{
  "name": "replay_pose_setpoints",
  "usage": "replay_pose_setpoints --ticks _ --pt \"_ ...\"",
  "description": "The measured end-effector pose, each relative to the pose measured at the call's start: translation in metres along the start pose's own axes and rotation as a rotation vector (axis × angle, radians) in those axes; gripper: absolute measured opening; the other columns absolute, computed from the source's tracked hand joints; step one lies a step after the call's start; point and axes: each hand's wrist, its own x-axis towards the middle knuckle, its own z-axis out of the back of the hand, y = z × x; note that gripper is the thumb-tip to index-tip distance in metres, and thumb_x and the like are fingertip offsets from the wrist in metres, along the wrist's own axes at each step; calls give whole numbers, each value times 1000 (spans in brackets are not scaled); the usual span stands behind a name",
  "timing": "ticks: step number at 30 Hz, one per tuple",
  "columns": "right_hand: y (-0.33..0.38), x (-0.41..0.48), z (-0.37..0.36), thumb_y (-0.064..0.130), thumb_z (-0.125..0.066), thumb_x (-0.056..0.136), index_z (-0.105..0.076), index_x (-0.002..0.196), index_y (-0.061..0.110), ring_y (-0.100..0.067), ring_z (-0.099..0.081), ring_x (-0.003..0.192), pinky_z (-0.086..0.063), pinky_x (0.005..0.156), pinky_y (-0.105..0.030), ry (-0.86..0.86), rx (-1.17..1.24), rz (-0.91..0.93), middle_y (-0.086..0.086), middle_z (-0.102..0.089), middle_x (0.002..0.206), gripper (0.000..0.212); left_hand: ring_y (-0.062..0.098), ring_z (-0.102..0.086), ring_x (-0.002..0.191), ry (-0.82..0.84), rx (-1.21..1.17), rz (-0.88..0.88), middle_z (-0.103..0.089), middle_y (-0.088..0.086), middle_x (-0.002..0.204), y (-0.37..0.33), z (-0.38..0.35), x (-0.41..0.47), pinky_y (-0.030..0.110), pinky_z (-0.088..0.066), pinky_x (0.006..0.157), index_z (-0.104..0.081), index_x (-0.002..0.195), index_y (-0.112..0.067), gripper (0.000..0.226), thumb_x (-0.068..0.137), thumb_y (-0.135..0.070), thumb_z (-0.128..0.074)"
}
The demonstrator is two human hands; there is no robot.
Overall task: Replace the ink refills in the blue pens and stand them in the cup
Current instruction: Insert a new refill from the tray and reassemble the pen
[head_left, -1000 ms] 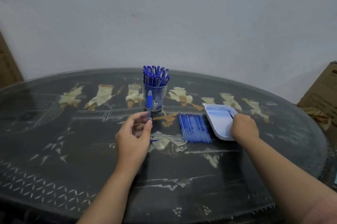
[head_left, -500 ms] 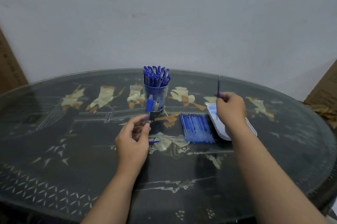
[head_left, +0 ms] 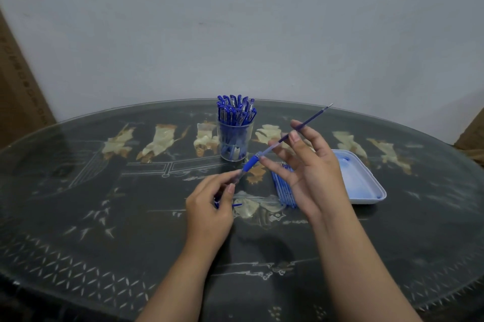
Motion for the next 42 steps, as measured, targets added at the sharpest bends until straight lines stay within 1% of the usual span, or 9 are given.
replay_pose_setpoints --ticks 9,16,22,26,30,32,34,38,42 --pt "-2 4 11 9 -52 98 -61 110 16 -26 -71 91 -61 68 -45 -38 14 -33 -8 -62 91 17 -4 -62 92 28 58 -79 -68 -11 96 -1 -2 0 3 -42 79 -72 106 -20 41 83 13 -64" --pt "-6 5 13 9 -52 98 -62 107 18 -26 -71 93 -60 74 -51 -53 -102 33 -8 -63 93 16 -2 -62 93 24 81 -76 -69 -9 97 4 -2 -1 4 -42 80 -74 107 -15 39 83 14 -63" --pt "-8 4 12 8 -53 98 -62 106 18 -26 -71 93 -60 68 -44 -77 -176 107 -8 -65 94 16 -2 -62 93 19 95 -88 -68 -10 97 5 -2 -1 5 -43 81 -73 108 -16 41 83 14 -63" --pt "-8 3 14 6 -54 97 -63 107 14 -26 -71 92 -60 69 -40 -95 -206 124 -11 -67 94 16 0 -62 92 30 106 -105 -69 -10 97 4 -3 -1 6 -43 80 -73 111 -17 41 83 12 -64" --pt "-13 1 11 0 -57 93 -66 102 7 -18 -71 83 -61 70 -32 -63 -285 111 -11 -68 88 15 0 -63 91 32 97 -111 -68 -13 97 2 -3 -1 7 -44 81 -72 112 -17 40 84 10 -65" --pt "-16 1 10 -3 -59 91 -68 98 6 -16 -71 80 -61 72 -33 -52 -316 93 -5 -71 82 14 1 -64 90 33 82 -90 -68 -14 96 1 -3 -1 8 -45 80 -72 112 -20 40 84 8 -65" --pt "-19 1 11 1 -62 91 -71 96 6 -17 -72 82 -61 75 -36 -47 -359 85 -2 -73 80 11 0 -64 90 28 75 -76 -68 -14 96 1 -3 -1 7 -45 80 -71 111 -21 40 84 9 -64" --pt "-22 2 13 14 -67 90 -76 94 7 -18 -71 89 -60 80 -41 -39 -481 83 -11 -74 87 12 0 -64 90 17 66 -57 -68 -14 96 0 -3 -1 5 -44 79 -70 109 -23 41 84 9 -65" --pt "-21 2 13 14 -69 88 -74 96 8 -17 -72 84 -61 78 -41 -28 -530 69 -10 -74 87 11 0 -64 90 15 54 -42 -67 -17 97 1 -3 -1 7 -45 79 -70 109 -25 41 85 8 -64"
